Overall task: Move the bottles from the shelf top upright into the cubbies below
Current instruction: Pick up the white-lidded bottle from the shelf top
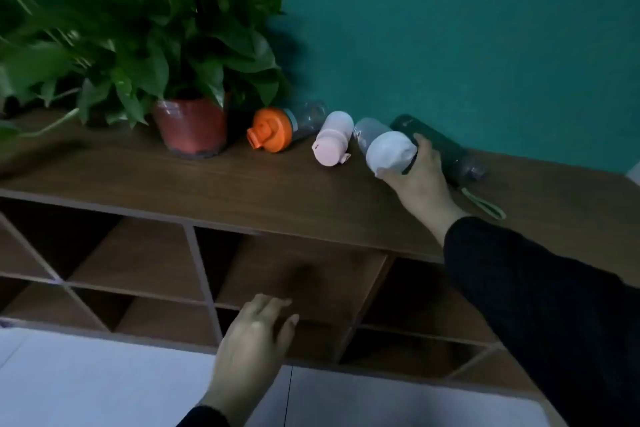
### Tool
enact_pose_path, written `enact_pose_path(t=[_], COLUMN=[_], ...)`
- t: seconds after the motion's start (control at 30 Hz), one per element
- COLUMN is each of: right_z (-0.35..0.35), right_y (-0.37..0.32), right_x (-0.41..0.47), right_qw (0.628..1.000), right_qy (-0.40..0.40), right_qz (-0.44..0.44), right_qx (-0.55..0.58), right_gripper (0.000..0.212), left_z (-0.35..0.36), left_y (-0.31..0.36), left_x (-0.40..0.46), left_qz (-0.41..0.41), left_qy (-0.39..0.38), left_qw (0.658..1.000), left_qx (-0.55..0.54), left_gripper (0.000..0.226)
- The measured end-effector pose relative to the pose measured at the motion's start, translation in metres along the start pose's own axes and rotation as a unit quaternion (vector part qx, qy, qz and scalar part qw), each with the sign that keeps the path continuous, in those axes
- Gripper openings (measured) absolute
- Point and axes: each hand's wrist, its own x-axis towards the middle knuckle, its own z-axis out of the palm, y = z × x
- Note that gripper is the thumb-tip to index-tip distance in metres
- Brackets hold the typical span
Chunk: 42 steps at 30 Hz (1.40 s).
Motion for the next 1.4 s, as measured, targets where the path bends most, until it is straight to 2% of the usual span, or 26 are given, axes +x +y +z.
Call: enact_pose_path(t=[0.07, 0.17, 0.3, 0.5, 0.63, 0.77, 0.87, 0.93, 0.97, 1.03, 1.1, 1.17, 1.27, 1.37, 1.4], right_z=[0.013, 0.031, 0.049, 0.051, 0.027, -0.014, -0.042, -0.051, -0.050, -0.040, -0.022, 0.000, 0.041, 0.083, 0.098], right_y=[0.001, 0.004, 0.004, 0.005, -0.004, -0.036, -0.059, -0.070, -0.073, -0.071, -0.062, -0.051, -0.040, -0.035, -0.032], right_x=[0.017, 0.040, 0.057, 0.053, 0.020, -0.050, -0.124, -0.173, -0.193, -0.224, -0.245, -0.253, -0.254, -0.248, -0.244], right_qw=[1.000, 0.998, 0.987, 0.977, 0.964, 0.965, 0.964, 0.961, 0.959, 0.965, 0.977, 0.975, 0.966, 0.949, 0.948], right_qy=[0.006, 0.022, 0.092, 0.146, 0.224, 0.184, 0.109, 0.030, -0.016, -0.100, -0.149, -0.172, -0.175, -0.154, -0.141], right_qz=[0.010, 0.042, 0.084, 0.109, 0.058, -0.039, -0.115, -0.133, -0.110, -0.061, -0.034, 0.021, 0.079, 0.135, 0.142], right_qx=[0.016, 0.051, 0.101, 0.111, 0.134, 0.181, 0.214, 0.242, 0.261, 0.232, 0.151, 0.137, 0.174, 0.241, 0.247], right_gripper=[0.103, 0.104, 0.095, 0.082, 0.083, 0.087, 0.081, 0.085, 0.088, 0.097, 0.106, 0.107, 0.096, 0.082, 0.081], left_z=[0.000, -0.008, -0.014, -0.017, -0.023, -0.037, -0.054, -0.062, -0.064, -0.066, -0.066, -0.059, -0.036, -0.015, -0.010], left_y=[-0.007, -0.005, -0.001, 0.002, 0.003, 0.002, 0.004, 0.005, 0.006, 0.003, 0.000, -0.005, -0.019, -0.036, -0.041], left_x=[0.011, 0.024, 0.026, 0.025, 0.023, 0.014, 0.002, -0.007, -0.011, -0.017, -0.021, -0.022, -0.014, 0.003, 0.010], left_qz=[0.004, 0.016, 0.018, 0.019, 0.009, -0.024, -0.097, -0.130, -0.155, -0.211, -0.247, -0.276, -0.349, -0.391, -0.397], left_qy=[0.007, 0.021, 0.041, 0.048, 0.062, 0.096, 0.112, 0.111, 0.104, 0.063, -0.012, -0.072, -0.074, -0.075, -0.071], left_qw=[1.000, 0.999, 0.997, 0.995, 0.992, 0.978, 0.938, 0.890, 0.860, 0.807, 0.788, 0.790, 0.773, 0.731, 0.727], left_qx=[-0.025, -0.040, -0.062, -0.080, -0.106, -0.184, -0.312, -0.421, -0.475, -0.548, -0.564, -0.543, -0.525, -0.554, -0.555], left_gripper=[0.037, 0.039, 0.040, 0.041, 0.037, 0.030, 0.025, 0.028, 0.032, 0.042, 0.048, 0.044, 0.038, 0.056, 0.057])
